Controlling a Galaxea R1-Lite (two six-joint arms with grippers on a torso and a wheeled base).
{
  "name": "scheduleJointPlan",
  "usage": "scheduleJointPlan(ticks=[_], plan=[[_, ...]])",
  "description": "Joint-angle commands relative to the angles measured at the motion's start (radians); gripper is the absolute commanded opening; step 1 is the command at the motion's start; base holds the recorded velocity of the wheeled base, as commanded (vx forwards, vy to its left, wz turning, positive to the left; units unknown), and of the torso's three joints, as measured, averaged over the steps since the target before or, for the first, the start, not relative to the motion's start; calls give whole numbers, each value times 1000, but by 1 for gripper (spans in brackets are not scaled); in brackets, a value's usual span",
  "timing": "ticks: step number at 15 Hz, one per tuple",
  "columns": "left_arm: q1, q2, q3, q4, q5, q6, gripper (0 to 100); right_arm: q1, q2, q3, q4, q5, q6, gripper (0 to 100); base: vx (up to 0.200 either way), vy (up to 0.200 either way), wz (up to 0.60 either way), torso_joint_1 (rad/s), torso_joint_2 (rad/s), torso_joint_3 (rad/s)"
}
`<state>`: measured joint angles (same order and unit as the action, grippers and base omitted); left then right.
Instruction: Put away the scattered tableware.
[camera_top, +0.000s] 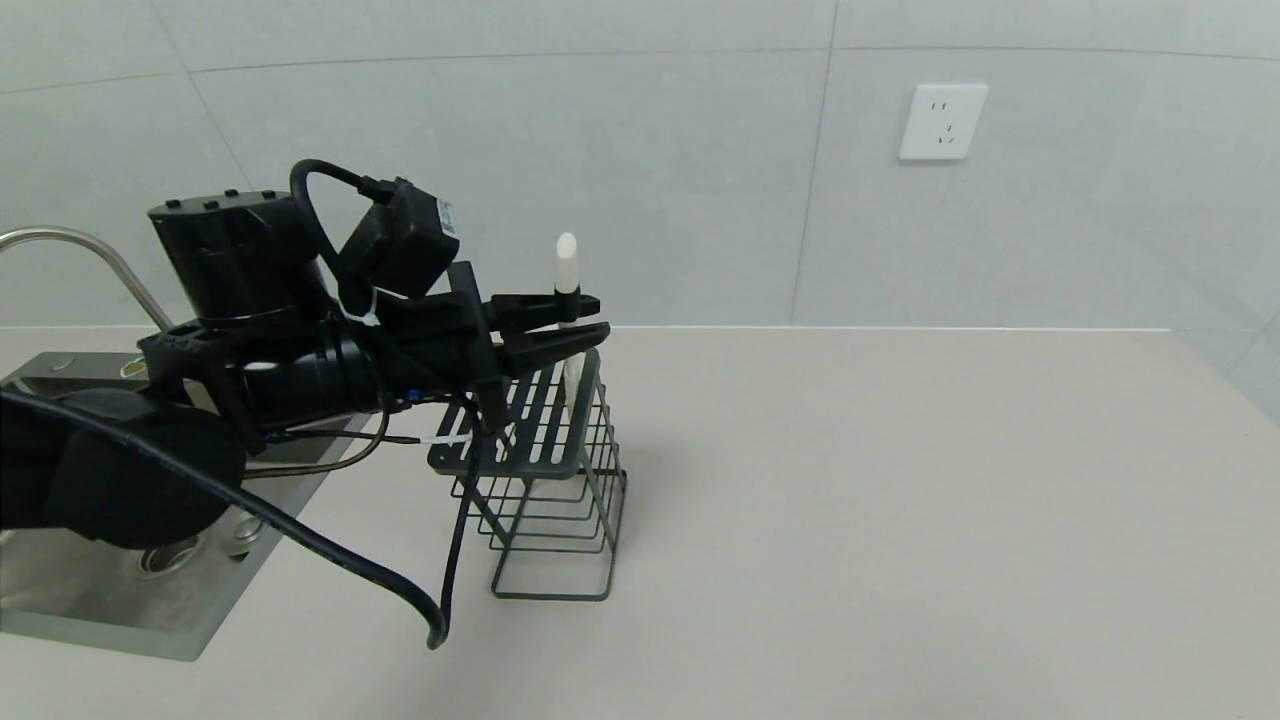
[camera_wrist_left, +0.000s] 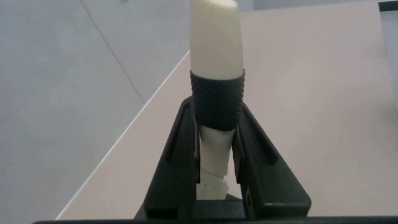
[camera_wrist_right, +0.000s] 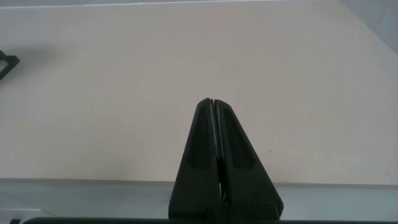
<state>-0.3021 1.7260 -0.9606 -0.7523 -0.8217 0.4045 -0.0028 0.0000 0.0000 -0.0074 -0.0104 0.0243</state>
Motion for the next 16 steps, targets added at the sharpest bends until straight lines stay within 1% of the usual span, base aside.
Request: scheduleJointPlan(ticks=[1, 3, 12, 14, 16], plan=[[0, 11, 16, -13, -1, -1, 0, 1, 0, 0, 0, 0, 0, 0, 0, 0, 0, 0, 0, 0], [1, 17, 37, -38, 1, -1, 0, 1, 0, 0, 0, 0, 0, 0, 0, 0, 0, 0, 0, 0], [1, 30, 48, -41, 3, -1, 0, 1, 0, 0, 0, 0, 0, 0, 0, 0, 0, 0, 0, 0], [1, 30, 48, -41, 22, -3, 0, 1, 0, 0, 0, 0, 0, 0, 0, 0, 0, 0, 0, 0], [1, 34, 49, -41, 22, -3, 0, 0, 0, 0, 0, 0, 0, 0, 0, 0, 0, 0, 0, 0]])
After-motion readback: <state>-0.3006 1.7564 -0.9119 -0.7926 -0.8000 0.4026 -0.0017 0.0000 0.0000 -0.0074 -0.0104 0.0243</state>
